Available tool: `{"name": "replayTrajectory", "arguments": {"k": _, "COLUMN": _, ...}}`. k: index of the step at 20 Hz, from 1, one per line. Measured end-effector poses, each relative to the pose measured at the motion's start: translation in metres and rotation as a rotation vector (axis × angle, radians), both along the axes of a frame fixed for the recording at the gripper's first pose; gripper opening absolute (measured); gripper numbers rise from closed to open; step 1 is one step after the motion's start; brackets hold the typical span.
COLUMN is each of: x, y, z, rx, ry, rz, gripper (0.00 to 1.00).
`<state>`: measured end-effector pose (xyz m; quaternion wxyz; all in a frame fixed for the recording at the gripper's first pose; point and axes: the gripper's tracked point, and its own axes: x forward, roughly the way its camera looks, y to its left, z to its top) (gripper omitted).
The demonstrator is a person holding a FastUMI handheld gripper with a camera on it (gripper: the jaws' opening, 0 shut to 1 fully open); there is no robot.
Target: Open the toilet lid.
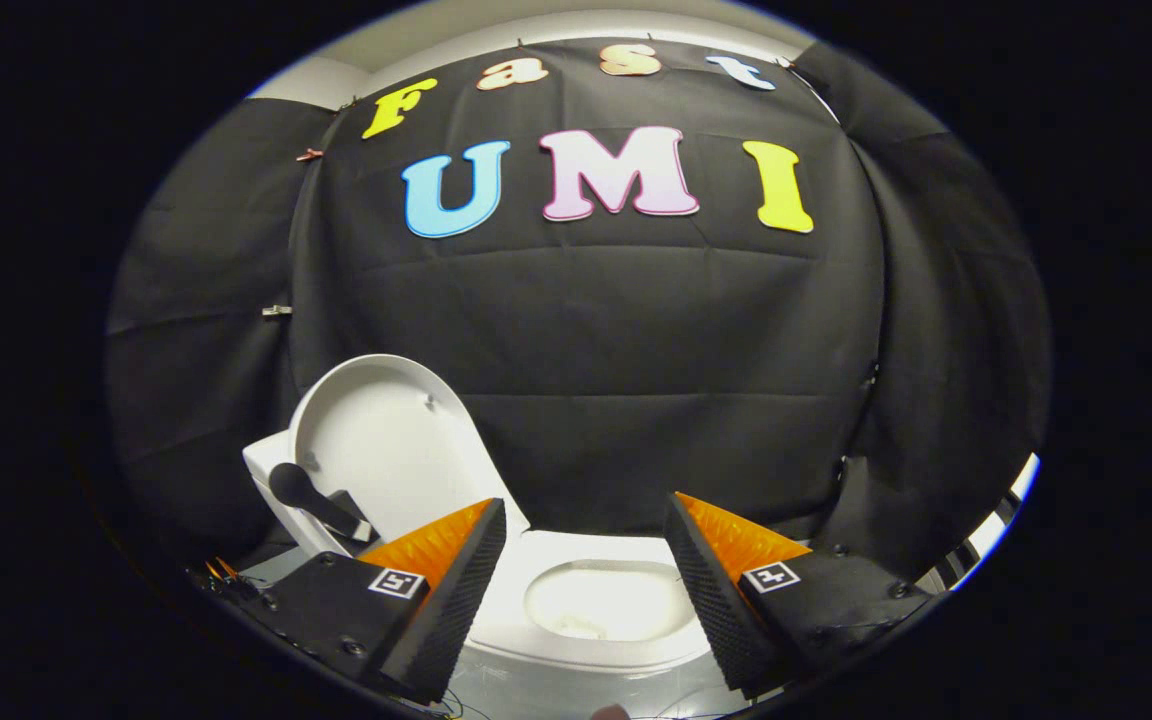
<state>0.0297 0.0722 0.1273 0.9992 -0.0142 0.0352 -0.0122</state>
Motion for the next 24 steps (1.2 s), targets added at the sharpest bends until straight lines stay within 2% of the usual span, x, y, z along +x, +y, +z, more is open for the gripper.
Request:
{"name": "replayTrajectory", "arguments": {"k": 6, "x": 0.003, "y": -0.038, "z": -0.017, "rx": -0.036, "ry": -0.06, "rz": -0.035, "gripper": 0.99}}
{"name": "replayTrajectory", "arguments": {"k": 12, "x": 0.008, "y": -0.058, "z": -0.046, "rx": 0.015, "ry": -0.024, "rz": -0.058, "gripper": 1.0}}
{"name": "replayTrajectory", "arguments": {"k": 24, "x": 0.008, "y": -0.061, "z": -0.039, "rx": 0.0, "ry": -0.06, "rz": -0.063, "gripper": 1.0}}
